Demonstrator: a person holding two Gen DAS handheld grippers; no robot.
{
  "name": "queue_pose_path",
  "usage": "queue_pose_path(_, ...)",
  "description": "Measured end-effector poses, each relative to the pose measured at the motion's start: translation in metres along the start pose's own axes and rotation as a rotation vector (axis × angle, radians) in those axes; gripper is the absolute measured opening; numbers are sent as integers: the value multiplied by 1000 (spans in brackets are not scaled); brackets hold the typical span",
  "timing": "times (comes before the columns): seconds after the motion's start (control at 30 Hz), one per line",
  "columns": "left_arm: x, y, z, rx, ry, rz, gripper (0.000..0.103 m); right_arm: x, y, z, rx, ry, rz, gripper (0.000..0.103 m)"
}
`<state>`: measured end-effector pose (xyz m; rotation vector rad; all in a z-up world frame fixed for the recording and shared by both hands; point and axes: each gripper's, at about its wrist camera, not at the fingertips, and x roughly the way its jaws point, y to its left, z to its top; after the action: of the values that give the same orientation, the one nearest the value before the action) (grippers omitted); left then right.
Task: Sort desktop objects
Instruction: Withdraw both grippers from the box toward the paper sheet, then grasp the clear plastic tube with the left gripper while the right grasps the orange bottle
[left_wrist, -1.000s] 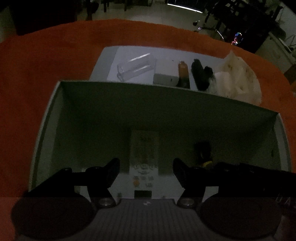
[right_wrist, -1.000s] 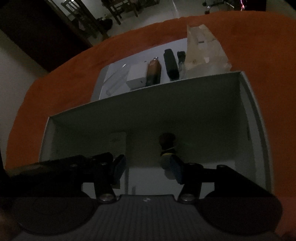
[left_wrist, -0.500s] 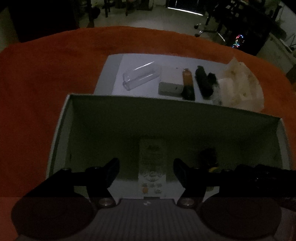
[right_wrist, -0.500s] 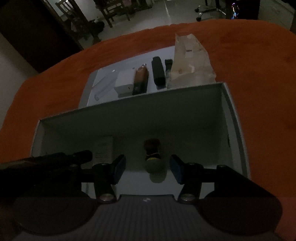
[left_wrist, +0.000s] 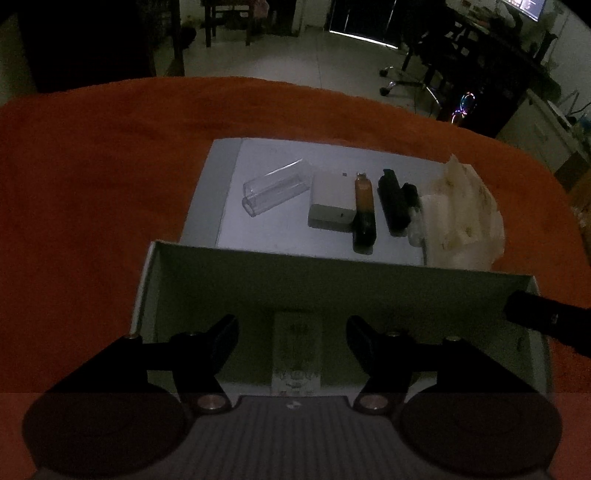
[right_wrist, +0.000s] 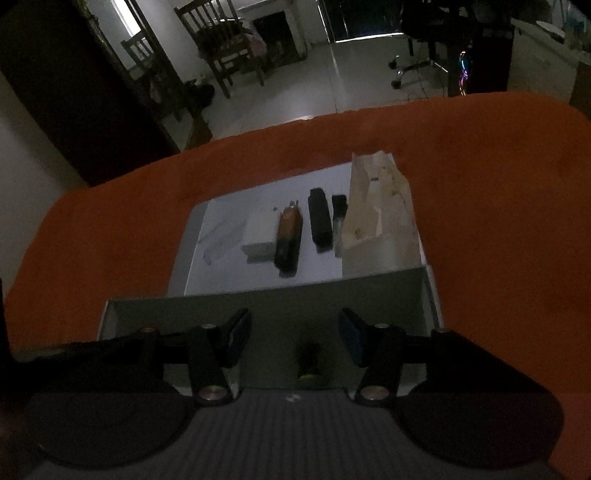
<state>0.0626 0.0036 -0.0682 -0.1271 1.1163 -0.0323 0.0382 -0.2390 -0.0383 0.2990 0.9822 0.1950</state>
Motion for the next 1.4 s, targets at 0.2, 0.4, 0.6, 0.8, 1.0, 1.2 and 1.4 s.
queue_pose_path(0.2,6,0,15,10,23,2,61,5,-9,31,19,-34,-7,50)
queue_pose_path(0.4,18,3,43,31,53,8,61,20,-25,57,41,-38,-31,50)
queue_pose_path(0.6,35,21,66,-41,167,-93,61,38,-46,72,85,-33,-47,49)
queue_pose_path(0.8,19,18,74,-36,194,-172,61,41,-49,77,88,-13,-48,49)
queue_pose_path(1.0,15,15,90,-23,170,-120,61,41,-33,90,65,10,-23,47)
queue_pose_path(1.2,27,17,112,19,150,-81,56,56,-5,106,4,53,-10,45)
queue_pose_path(1.4,59,16,131,138,134,-29,49,95,18,114,-68,126,5,45)
